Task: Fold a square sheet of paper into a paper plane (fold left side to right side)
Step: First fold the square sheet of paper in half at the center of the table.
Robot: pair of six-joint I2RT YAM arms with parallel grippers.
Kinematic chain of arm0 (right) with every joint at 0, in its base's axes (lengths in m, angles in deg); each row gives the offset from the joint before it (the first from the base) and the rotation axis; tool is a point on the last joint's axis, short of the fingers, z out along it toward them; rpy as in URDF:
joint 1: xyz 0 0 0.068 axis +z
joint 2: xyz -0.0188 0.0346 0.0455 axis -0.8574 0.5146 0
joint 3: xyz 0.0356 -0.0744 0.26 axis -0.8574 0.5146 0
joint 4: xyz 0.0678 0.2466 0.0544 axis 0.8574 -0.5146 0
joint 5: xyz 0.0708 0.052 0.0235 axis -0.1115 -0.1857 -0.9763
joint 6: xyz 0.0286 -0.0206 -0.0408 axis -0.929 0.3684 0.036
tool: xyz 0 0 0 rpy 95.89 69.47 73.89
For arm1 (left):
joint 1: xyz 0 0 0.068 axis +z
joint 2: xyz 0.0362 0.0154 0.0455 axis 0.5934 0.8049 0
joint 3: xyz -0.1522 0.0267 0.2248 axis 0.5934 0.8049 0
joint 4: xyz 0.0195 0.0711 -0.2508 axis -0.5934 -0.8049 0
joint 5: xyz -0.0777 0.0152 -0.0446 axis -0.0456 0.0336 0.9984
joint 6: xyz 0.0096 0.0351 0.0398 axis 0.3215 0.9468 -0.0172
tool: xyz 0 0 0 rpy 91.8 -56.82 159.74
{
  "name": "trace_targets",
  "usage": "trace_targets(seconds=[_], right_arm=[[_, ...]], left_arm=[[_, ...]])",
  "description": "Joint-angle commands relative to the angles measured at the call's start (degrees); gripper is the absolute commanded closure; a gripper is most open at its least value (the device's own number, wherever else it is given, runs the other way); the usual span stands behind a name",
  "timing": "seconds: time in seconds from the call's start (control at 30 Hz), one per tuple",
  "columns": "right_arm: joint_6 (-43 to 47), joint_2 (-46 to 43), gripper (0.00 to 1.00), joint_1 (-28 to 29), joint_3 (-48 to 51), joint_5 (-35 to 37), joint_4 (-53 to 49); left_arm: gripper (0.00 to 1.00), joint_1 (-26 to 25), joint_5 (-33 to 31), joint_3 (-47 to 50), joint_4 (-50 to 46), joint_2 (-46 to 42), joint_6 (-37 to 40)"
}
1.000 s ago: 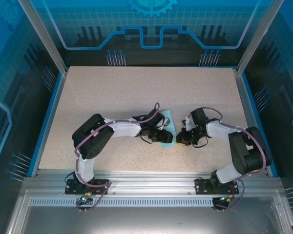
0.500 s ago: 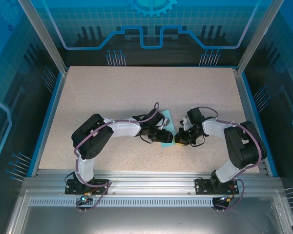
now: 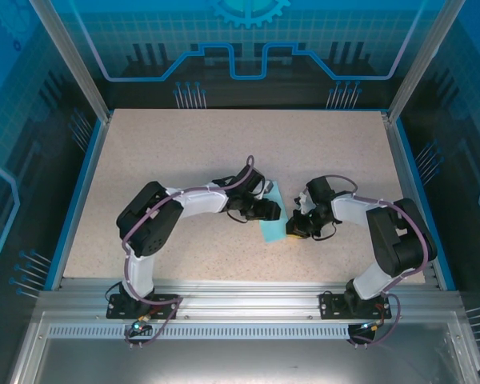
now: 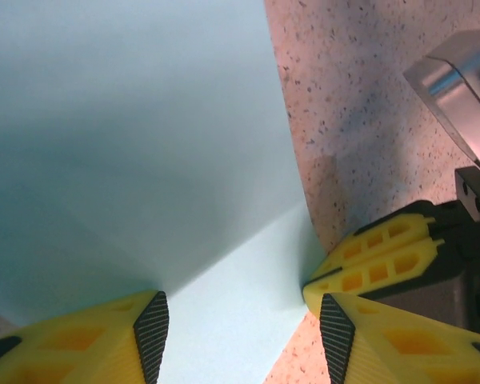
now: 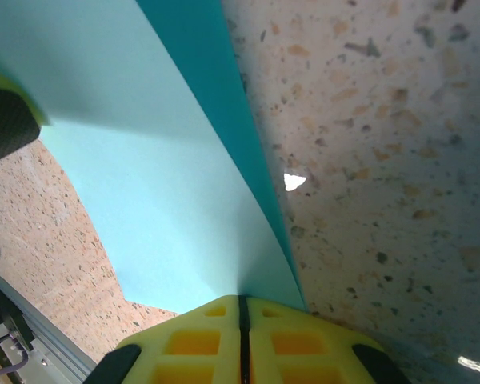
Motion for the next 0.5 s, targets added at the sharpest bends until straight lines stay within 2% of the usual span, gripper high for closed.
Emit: trace_targets(seconds=[0.0, 0.23, 0.47], right_arm=[[0.9, 2.1, 0.91, 0.4, 1.0, 8.0, -3.2], [0.9, 2.1, 0.91, 0.4, 0.9, 8.1, -3.7], [1.1, 2.1, 0.91, 0.4, 0.8, 7.9, -4.1]], left_arm=[[0.43, 1.4, -0.8, -1.5, -2.8, 1.9, 1.8], [0.43, 1.8, -1.8, -2.3, -4.1, 3.5, 2.9], [0.42, 4.8, -2.4, -5.0, -6.0, 5.6, 3.9]])
